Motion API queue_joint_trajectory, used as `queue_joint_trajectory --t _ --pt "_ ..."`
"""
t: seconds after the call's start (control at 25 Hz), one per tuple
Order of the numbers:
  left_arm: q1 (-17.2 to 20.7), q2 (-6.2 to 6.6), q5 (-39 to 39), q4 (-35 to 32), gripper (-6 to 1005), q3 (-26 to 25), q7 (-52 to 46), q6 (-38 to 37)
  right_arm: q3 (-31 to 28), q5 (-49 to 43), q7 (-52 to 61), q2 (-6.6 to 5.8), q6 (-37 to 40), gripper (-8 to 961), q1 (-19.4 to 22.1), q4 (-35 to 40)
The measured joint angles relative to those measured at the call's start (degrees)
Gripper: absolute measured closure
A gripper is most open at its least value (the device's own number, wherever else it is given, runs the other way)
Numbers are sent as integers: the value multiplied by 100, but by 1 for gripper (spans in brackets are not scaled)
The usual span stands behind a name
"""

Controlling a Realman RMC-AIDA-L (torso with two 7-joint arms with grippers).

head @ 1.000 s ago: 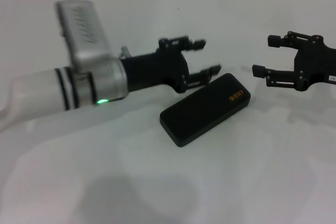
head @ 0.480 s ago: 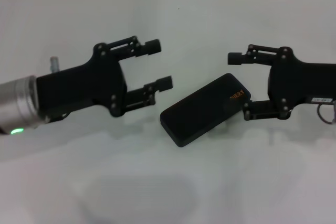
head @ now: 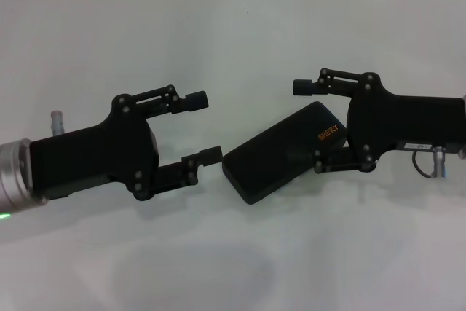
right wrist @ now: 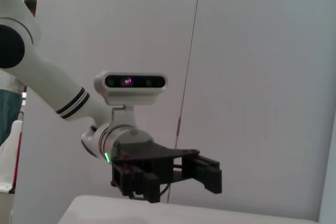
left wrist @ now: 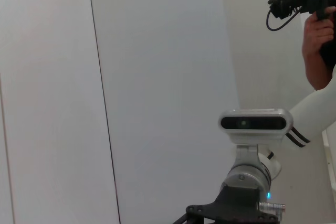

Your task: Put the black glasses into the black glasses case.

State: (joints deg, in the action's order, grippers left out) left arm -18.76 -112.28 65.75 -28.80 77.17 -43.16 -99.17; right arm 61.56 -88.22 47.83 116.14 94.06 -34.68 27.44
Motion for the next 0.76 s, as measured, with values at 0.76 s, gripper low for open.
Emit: queue_joint_trajectory --t 0.76 --pt "92 -132 43 71 336 -200 151 60 169 425 -607 4 -182 152 -89 -511"
